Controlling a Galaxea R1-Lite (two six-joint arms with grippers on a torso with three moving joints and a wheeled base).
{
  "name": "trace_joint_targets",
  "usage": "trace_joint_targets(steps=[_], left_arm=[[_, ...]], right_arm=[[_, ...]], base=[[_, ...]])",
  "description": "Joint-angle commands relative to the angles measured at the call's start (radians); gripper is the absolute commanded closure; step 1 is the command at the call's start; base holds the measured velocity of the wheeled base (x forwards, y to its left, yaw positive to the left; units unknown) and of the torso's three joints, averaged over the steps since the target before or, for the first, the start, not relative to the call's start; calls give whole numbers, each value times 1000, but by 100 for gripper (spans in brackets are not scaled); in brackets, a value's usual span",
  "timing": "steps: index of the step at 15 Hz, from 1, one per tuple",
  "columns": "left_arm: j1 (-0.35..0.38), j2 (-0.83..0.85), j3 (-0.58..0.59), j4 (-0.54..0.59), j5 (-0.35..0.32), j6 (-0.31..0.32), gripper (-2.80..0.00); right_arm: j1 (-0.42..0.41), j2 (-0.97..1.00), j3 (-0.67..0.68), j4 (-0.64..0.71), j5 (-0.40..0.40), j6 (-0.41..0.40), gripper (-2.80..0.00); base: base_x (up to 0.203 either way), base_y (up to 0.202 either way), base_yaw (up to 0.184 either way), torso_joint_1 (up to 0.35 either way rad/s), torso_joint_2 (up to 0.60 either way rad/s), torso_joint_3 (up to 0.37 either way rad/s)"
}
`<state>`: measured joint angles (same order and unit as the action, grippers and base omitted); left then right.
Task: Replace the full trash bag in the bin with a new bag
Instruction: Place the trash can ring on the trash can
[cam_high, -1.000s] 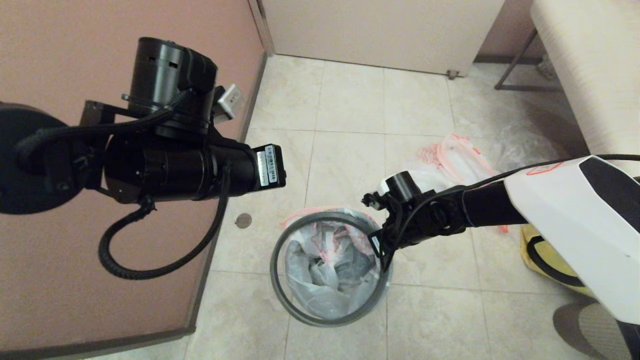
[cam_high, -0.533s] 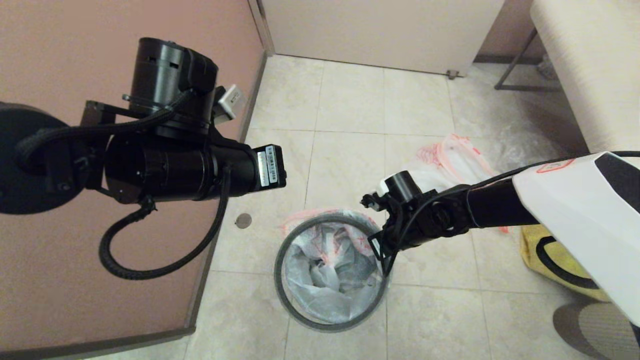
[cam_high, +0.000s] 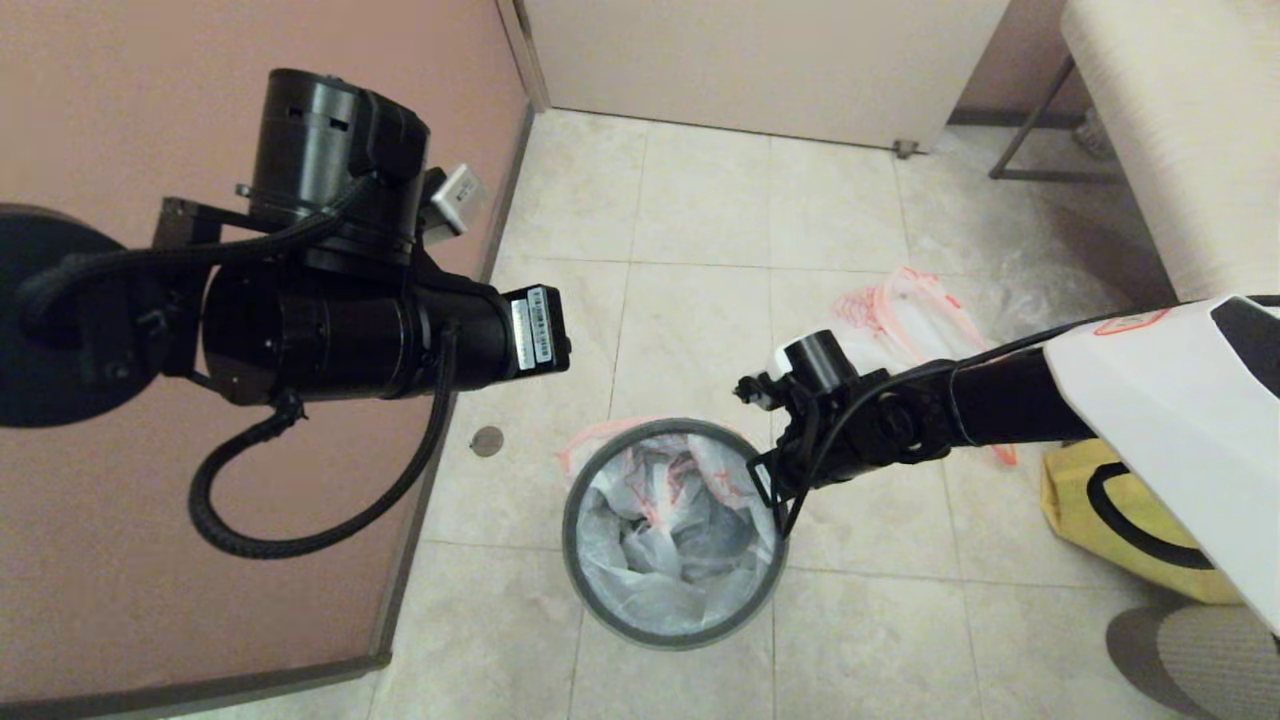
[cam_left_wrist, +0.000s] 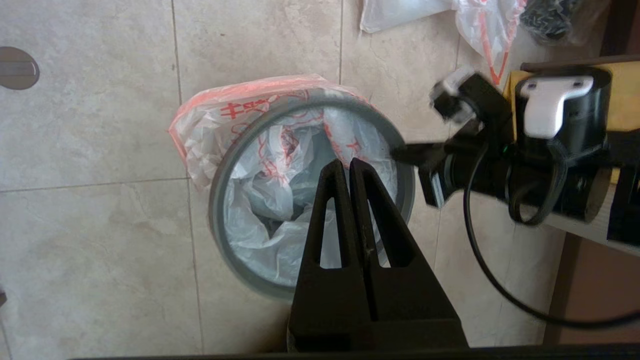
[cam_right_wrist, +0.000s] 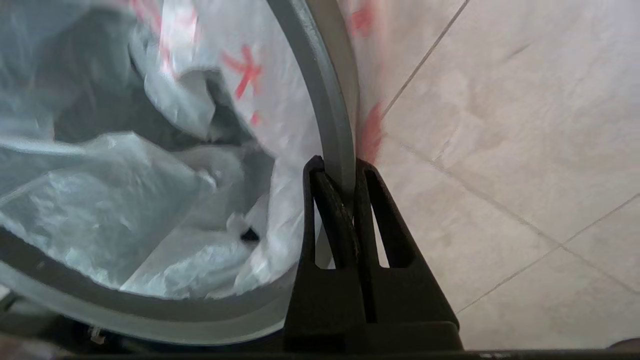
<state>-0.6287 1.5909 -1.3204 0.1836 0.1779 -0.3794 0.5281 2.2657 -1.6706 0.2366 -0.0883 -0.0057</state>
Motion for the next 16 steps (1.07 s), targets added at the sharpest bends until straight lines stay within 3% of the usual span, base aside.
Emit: trace_joint_targets(steps=[1,14,16], left_arm=[[0,1,0,0,-3,-3,0],[0,-2,0,0,-3,-4,0],[0,-8,-1,0,-3,-3,0]], right_arm=[[-9,19,-23,2,-1,-1,0],[27,27,6,7,-2,-15,0],[79,-25,66,2,-5,-12,0]], base=[[0,0,0,0,0,0],[0,0,0,0,0,0],[0,0,0,0,0,0]])
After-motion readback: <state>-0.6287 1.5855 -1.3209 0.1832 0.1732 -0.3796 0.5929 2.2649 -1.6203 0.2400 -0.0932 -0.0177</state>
